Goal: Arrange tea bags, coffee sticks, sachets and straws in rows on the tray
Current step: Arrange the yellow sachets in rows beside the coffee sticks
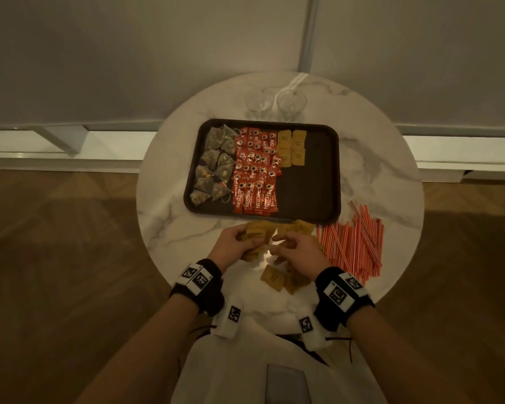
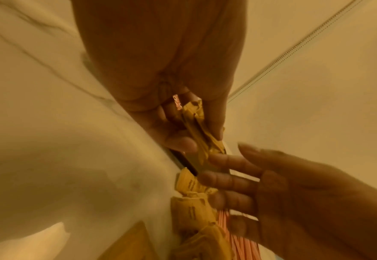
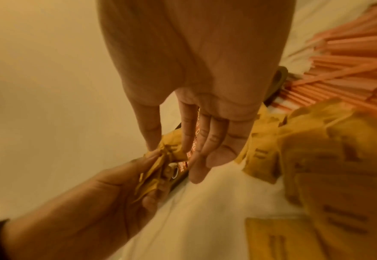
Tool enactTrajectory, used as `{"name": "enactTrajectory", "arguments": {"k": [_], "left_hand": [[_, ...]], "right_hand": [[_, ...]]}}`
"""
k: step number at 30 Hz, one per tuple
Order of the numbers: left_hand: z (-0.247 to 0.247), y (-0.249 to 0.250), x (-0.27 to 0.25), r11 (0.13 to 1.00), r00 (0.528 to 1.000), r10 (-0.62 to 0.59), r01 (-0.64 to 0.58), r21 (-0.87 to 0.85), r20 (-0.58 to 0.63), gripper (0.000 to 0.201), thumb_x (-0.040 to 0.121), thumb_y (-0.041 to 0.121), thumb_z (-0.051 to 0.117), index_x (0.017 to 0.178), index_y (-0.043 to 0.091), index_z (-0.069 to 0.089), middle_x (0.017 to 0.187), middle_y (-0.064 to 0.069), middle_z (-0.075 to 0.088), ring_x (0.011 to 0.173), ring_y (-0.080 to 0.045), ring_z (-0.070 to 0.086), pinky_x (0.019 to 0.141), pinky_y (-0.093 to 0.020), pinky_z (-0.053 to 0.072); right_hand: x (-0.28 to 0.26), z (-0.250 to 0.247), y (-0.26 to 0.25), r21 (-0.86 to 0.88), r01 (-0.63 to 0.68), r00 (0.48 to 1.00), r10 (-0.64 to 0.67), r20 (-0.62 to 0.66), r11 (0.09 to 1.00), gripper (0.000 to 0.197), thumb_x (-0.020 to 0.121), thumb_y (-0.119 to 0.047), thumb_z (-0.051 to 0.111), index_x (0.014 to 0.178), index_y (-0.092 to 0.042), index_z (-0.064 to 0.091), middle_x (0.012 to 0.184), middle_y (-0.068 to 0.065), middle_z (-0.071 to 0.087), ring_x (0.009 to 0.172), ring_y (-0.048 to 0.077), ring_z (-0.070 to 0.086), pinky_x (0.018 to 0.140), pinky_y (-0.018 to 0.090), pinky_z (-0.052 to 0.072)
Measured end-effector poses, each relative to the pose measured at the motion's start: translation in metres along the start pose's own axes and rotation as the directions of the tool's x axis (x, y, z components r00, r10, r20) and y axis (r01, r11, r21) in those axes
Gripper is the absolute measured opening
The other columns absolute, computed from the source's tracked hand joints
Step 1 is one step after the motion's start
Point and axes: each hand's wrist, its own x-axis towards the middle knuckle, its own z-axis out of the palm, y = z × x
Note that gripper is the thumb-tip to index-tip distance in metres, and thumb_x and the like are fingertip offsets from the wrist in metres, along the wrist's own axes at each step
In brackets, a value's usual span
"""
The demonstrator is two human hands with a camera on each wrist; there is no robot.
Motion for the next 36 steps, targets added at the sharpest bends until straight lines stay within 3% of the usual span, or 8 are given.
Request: {"name": "enactTrajectory", "arguments": {"k": [3,6,12,17,22,26,31,36], "left_hand": [[0.007,0.005,0.007,0.999,1.000,0.014,-0.015,-0.050,-0.009,0.035,0.085,0.012,0.072,0.119,0.007,0.064,0.091,-0.004,0.072,0.067,-0.005,0.069,0.053,-0.017,0.050],[0.010,0.014,0.018,0.996,1.000,0.026,-0.027,-0.083,-0.014,0.036,0.084,0.015,0.073,0.119,0.013,0.064,0.094,-0.002,0.072,0.073,-0.006,0.069,0.055,-0.018,0.051],[0.013,0.045,0.044,0.992,0.997,0.079,-0.077,-0.101,0.025,0.024,0.088,0.022,0.069,0.111,0.018,0.065,0.098,-0.002,0.070,0.084,-0.014,0.067,0.059,-0.021,0.052],[0.007,0.064,0.074,0.989,0.991,0.121,-0.115,-0.096,0.053,0.025,0.087,0.025,0.069,0.111,0.019,0.066,0.109,-0.006,0.071,0.103,-0.022,0.067,0.090,-0.036,0.054],[0.001,0.077,0.097,0.982,0.979,0.186,-0.187,0.004,0.080,0.023,0.086,0.021,0.071,0.109,0.018,0.068,0.103,-0.001,0.073,0.098,-0.016,0.069,0.089,-0.033,0.053],[-0.003,0.094,0.102,0.967,0.961,0.241,-0.249,0.045,0.135,0.028,0.082,0.014,0.075,0.108,0.009,0.066,0.100,-0.007,0.074,0.092,-0.016,0.071,0.083,-0.027,0.054],[-0.004,0.102,0.103,0.977,0.971,0.198,-0.186,-0.100,0.130,0.038,0.081,0.019,0.076,0.115,0.009,0.064,0.108,-0.007,0.073,0.102,-0.021,0.069,0.097,-0.039,0.052],[-0.007,0.100,0.102,0.958,0.985,0.137,-0.104,-0.266,0.109,0.037,0.083,0.023,0.070,0.117,0.009,0.063,0.113,-0.009,0.071,0.109,-0.026,0.066,0.104,-0.047,0.046]], "right_hand": [[0.006,0.002,-0.011,0.130,-0.015,1.000,0.017,-0.019,0.991,0.027,0.092,-0.019,0.066,0.115,-0.006,0.063,0.092,0.011,0.073,0.064,0.013,0.068,0.049,0.019,0.050],[0.015,-0.002,-0.021,0.238,-0.029,0.994,0.053,-0.091,0.971,0.024,0.095,-0.017,0.060,0.115,-0.003,0.060,0.087,0.012,0.068,0.059,0.015,0.064,0.044,0.020,0.046],[0.042,-0.021,-0.044,0.208,0.046,0.989,-0.015,-0.149,0.977,0.018,0.096,-0.015,0.059,0.107,-0.002,0.064,0.083,0.008,0.067,0.055,0.010,0.063,0.052,0.022,0.053],[0.066,-0.032,-0.065,0.250,0.071,0.983,-0.026,-0.180,0.966,0.020,0.097,-0.027,0.057,0.093,-0.010,0.067,0.075,0.007,0.065,0.054,0.012,0.060,0.047,0.022,0.042],[0.086,-0.046,-0.079,0.182,0.139,0.973,-0.100,-0.209,0.973,0.018,0.092,-0.016,0.063,0.099,0.000,0.068,0.078,0.009,0.066,0.055,0.011,0.058,0.048,0.022,0.041],[0.093,-0.057,-0.093,0.163,0.137,0.978,-0.108,-0.176,0.977,0.013,0.090,-0.017,0.067,0.097,-0.006,0.069,0.075,0.002,0.067,0.054,0.009,0.057,0.047,0.017,0.042],[0.099,-0.063,-0.100,0.204,0.174,0.965,-0.126,-0.231,0.963,0.017,0.089,-0.016,0.067,0.099,-0.003,0.070,0.087,0.012,0.072,0.061,0.012,0.062,0.049,0.020,0.047],[0.105,-0.065,-0.102,0.234,0.197,0.958,-0.137,-0.253,0.952,0.012,0.090,-0.018,0.067,0.094,-0.008,0.072,0.085,0.009,0.075,0.057,0.012,0.065,0.051,0.023,0.045]]}}
